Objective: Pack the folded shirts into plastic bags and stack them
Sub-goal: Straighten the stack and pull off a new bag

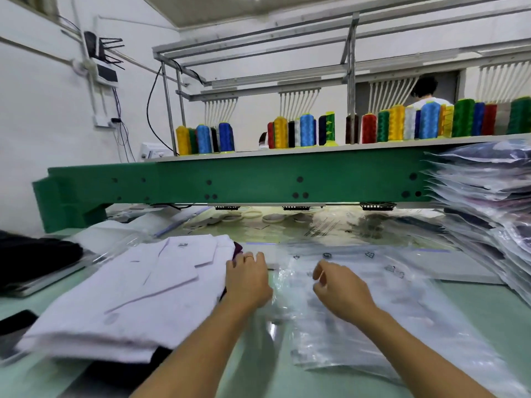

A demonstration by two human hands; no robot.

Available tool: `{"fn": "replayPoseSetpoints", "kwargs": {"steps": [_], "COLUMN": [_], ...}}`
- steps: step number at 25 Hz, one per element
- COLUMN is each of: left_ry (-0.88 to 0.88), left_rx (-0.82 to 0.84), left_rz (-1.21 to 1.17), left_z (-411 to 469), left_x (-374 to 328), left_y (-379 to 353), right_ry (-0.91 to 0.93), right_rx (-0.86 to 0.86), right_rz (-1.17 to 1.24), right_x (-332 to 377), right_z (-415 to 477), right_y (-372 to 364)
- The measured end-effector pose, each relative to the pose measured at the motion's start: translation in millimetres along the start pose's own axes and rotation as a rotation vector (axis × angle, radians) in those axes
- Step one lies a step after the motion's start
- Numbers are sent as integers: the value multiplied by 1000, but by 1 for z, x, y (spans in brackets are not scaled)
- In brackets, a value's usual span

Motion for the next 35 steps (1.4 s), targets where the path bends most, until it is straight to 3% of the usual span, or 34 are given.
{"fn": "replayPoseSetpoints", "kwargs": {"steps": [3, 6, 9, 14, 17, 21, 23, 24, 26, 27, 29, 30, 32, 35], "left_ry": [233, 293, 249, 357, 309, 225, 117, 69, 120, 202, 358, 423, 525, 574], "left_rx": [179, 294, 250, 356, 287, 189, 337, 462, 527, 431, 260, 277, 341, 338], "left_rz": [170, 81, -154, -798, -988, -1026, -1090, -1102, -1008, -884, -403, -227, -183, -275], "left_z": [3, 3, 12, 25, 29, 29, 25, 22, 23, 28, 32, 30, 25, 24], "left_x": [64, 106, 127, 171, 187, 178, 168, 166, 184, 203, 246, 264, 288, 303], "left_y": [8, 17, 40, 66, 79, 94, 99, 98, 92, 86, 71, 62, 46, 42], "right_ry": [-14, -55, -77, -146, -208, -224, -235, -215, -220, -250, -384, -444, -490, -435], "right_rx": [128, 295, 335, 333, 413, 497, 393, 308, 237, 285, 347, 336, 266, 231], "right_rz": [422, 711, 863, 1135, 1353, 1779, 1933, 1861, 1583, 1519, 1516, 1509, 1475, 1612], "right_x": [60, 114, 155, 196, 213, 245, 244, 235, 213, 205, 194, 191, 188, 183], "right_z": [19, 30, 34, 44, 53, 65, 73, 77, 82, 81, 70, 66, 62, 63], "right_y": [-25, -57, -78, -85, -84, -74, -63, -57, -60, -66, -75, -77, -75, -76]}}
Point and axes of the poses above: each hand's wrist, its own z-axis towards the middle knuckle, its own y-axis out of the back of the hand, x = y × z, the point moved 3 cm from there along z, towards the middle knuckle, and after that the axes turned 8 degrees about y, right-handed, at the moved point
